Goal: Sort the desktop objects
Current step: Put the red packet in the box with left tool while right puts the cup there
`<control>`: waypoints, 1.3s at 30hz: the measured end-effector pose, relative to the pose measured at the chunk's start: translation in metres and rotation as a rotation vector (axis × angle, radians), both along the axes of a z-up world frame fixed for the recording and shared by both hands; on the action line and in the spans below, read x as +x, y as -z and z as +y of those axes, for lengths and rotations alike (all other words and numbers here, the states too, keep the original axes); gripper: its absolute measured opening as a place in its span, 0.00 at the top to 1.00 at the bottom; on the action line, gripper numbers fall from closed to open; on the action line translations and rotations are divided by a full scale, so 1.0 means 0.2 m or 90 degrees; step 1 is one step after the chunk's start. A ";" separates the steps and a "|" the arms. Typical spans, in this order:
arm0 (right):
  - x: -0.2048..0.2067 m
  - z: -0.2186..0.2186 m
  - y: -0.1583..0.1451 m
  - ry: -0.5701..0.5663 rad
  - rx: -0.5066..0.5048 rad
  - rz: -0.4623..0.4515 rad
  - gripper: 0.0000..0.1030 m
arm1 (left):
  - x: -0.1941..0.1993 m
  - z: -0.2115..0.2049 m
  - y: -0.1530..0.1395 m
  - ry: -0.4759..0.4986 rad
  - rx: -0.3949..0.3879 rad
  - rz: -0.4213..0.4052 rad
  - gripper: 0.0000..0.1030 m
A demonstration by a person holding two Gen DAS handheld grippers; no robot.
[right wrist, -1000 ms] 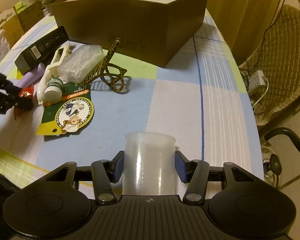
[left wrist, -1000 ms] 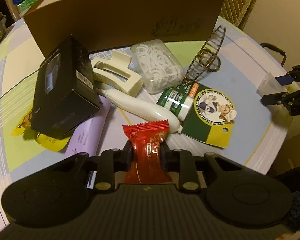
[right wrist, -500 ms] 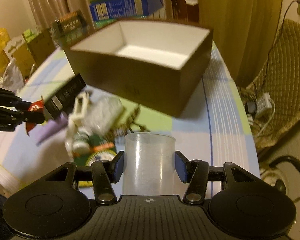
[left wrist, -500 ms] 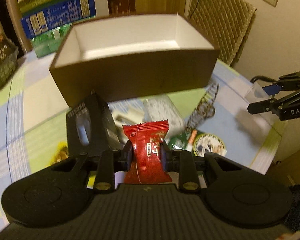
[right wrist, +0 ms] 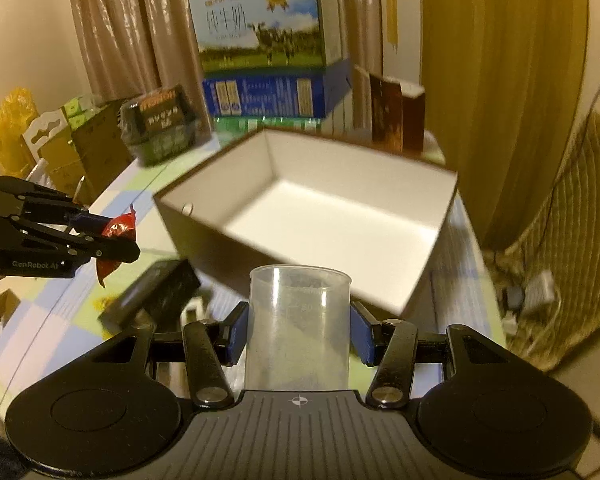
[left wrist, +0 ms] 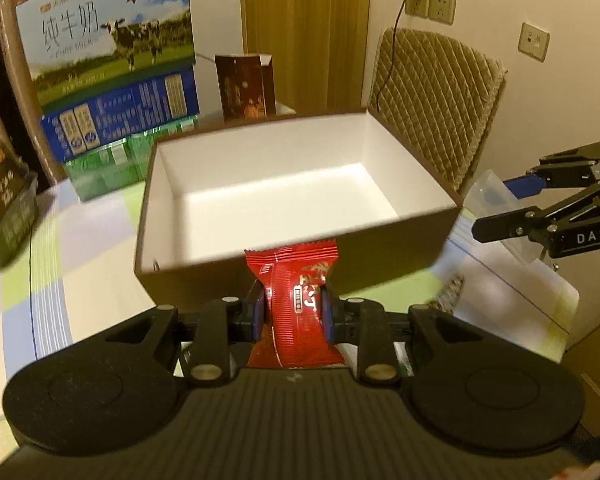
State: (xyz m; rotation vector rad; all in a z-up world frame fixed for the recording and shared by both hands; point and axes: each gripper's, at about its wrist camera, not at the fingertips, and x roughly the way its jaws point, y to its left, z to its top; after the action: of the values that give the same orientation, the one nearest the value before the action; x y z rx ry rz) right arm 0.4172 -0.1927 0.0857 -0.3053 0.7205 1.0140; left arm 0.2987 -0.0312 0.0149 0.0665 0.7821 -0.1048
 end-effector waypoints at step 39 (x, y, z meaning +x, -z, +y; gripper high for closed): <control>0.75 0.62 0.45 0.000 -0.229 0.011 0.52 | 1.00 0.33 0.55 0.000 0.028 0.219 0.76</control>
State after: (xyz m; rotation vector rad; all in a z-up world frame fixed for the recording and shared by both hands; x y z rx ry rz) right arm 0.5678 -0.0680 -0.0046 -0.6090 0.9198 0.8852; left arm 0.4984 0.0350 -0.0958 0.0912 1.1277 -0.1011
